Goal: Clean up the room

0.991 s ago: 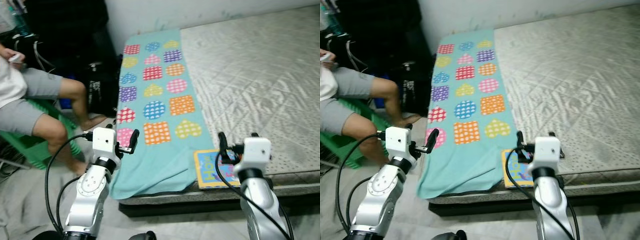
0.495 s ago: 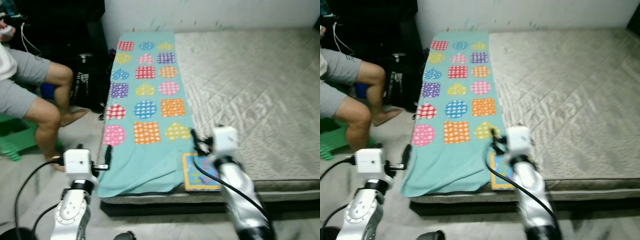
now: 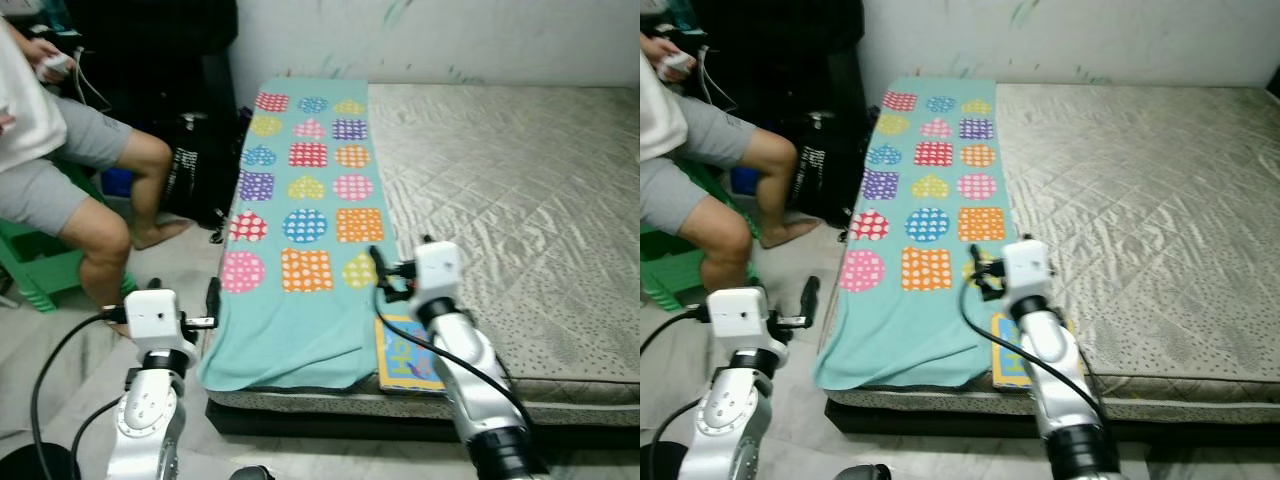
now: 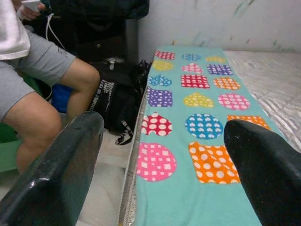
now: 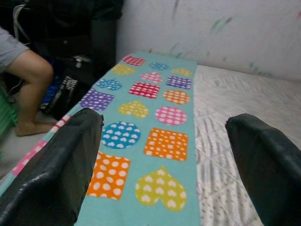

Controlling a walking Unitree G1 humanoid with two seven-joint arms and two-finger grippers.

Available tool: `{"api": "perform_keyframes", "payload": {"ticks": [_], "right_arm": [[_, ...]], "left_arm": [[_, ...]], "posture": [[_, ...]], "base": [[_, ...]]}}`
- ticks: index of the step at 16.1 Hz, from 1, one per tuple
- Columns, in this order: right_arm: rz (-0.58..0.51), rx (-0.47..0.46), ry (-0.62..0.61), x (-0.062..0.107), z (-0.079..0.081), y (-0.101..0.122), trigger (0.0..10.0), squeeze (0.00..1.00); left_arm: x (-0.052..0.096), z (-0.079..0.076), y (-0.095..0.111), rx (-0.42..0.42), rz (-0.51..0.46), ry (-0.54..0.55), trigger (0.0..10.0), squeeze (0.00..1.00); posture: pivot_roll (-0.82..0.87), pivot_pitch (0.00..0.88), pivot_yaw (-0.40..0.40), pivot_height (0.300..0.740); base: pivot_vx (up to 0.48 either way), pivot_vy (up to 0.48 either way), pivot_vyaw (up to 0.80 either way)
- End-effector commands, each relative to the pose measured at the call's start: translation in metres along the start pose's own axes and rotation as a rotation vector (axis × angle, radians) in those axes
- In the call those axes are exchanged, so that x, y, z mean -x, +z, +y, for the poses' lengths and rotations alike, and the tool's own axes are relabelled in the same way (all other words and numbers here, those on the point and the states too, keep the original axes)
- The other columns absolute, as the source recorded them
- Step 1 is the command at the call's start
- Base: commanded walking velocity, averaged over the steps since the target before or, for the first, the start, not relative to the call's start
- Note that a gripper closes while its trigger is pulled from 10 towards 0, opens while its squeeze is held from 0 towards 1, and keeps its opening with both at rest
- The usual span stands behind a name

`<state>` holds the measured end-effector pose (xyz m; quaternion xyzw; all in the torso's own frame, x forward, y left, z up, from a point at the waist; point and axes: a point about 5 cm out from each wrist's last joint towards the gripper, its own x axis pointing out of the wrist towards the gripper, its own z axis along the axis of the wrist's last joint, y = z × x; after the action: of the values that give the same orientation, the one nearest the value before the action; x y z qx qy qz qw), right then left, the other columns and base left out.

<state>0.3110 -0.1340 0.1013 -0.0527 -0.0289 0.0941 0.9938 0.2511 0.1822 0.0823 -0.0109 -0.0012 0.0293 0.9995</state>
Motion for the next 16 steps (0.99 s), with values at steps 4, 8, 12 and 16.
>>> {"api": "perform_keyframes", "payload": {"ticks": [4,8,12,16], "right_arm": [[0.009,0.002,-0.052,0.006,-0.01,-0.005,10.0,0.0],[0.01,0.007,-0.063,0.007,-0.014,-0.006,10.0,0.0],[0.006,0.012,-0.053,0.006,-0.012,-0.005,10.0,0.0],[0.001,0.028,-0.056,0.007,-0.017,-0.003,10.0,0.0]], "left_arm": [[-0.008,-0.022,-0.001,0.033,0.001,-0.116,10.0,0.0],[-0.01,-0.023,0.004,0.053,-0.024,-0.151,10.0,0.0],[-0.009,-0.023,0.001,0.056,-0.02,-0.15,10.0,0.0],[-0.01,-0.029,-0.001,0.067,-0.017,-0.163,10.0,0.0]], "posture": [[0.08,0.026,0.045,0.74],[0.09,0.026,0.04,0.74],[0.08,0.03,0.031,0.74],[0.06,0.029,0.031,0.74]], "base": [[0.0,0.0,0.0],[0.125,0.0,-0.36],[0.254,0.0,-0.2],[0.257,0.0,0.0]]}}
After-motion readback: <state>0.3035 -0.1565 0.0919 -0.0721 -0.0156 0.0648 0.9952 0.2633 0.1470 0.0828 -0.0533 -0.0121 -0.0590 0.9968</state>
